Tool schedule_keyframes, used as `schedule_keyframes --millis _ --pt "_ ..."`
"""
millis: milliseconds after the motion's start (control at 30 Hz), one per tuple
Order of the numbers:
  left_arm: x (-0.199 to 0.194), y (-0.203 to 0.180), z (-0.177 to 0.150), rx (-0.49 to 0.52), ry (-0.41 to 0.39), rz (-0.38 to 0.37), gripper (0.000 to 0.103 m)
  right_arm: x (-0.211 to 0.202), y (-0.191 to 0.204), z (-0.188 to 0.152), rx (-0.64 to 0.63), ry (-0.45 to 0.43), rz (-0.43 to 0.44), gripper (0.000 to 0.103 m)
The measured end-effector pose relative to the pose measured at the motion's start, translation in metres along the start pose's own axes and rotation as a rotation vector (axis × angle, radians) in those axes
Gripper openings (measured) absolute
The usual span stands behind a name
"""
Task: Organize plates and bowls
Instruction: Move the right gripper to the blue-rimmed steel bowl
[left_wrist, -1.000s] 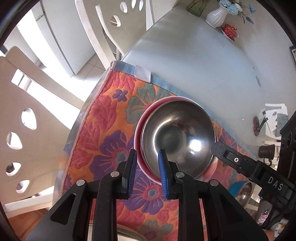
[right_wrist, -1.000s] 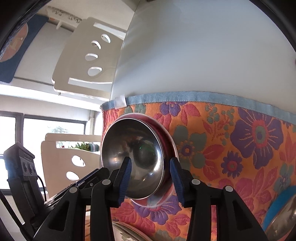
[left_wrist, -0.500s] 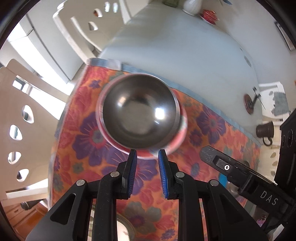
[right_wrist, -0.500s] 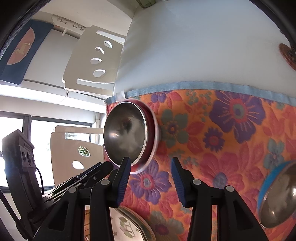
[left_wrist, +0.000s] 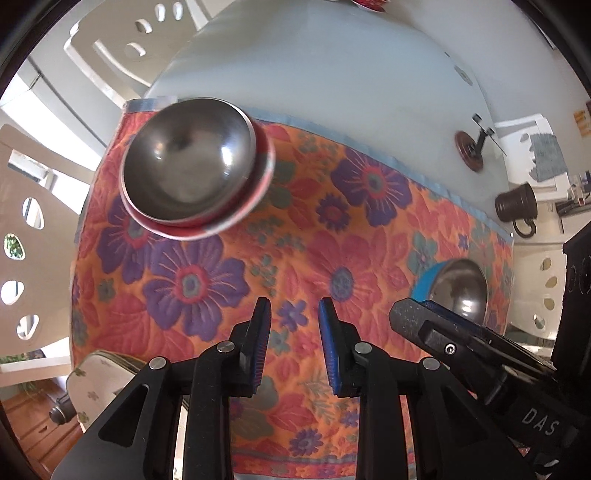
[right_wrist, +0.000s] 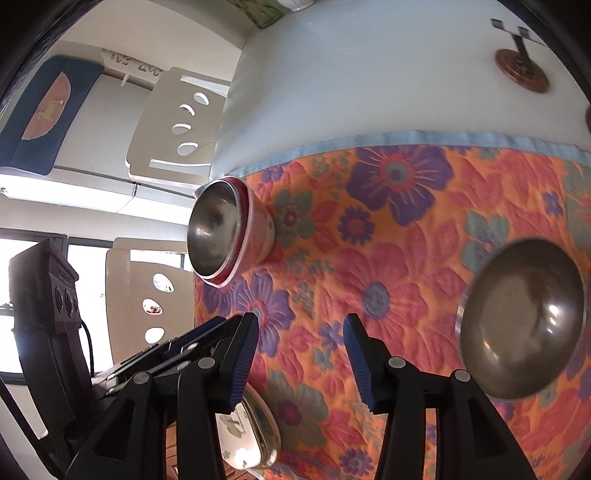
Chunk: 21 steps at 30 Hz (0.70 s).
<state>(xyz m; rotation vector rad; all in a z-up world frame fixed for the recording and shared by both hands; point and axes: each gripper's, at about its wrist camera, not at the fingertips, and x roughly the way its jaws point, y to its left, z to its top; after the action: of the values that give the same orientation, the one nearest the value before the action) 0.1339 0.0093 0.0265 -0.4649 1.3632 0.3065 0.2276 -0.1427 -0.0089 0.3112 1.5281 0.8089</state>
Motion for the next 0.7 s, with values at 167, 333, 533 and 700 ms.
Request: schedule_keyframes --millis 167,333,533,700 --pt "0.002 -0.019 -0.009 0.028 0.006 -0.003 0.024 -0.014 -0.016 -0.009 0.018 -0.013 0.003 0.046" --pt "0.006 -0.034 -0.018 0.047 0.025 -0.003 0.026 -0.025 -0.03 -0.019 0.028 -0.015 0.007 0.046" --pt "0.009 -0.045 -0.025 0.048 0.037 -0.001 0.027 -0.035 -0.051 -0.032 0.057 -0.004 0.021 0.047" --pt "0.012 -0.056 -0.029 0.037 0.046 0.006 0.032 -0.056 -0.072 -0.043 0.105 -0.029 0.058 0.051"
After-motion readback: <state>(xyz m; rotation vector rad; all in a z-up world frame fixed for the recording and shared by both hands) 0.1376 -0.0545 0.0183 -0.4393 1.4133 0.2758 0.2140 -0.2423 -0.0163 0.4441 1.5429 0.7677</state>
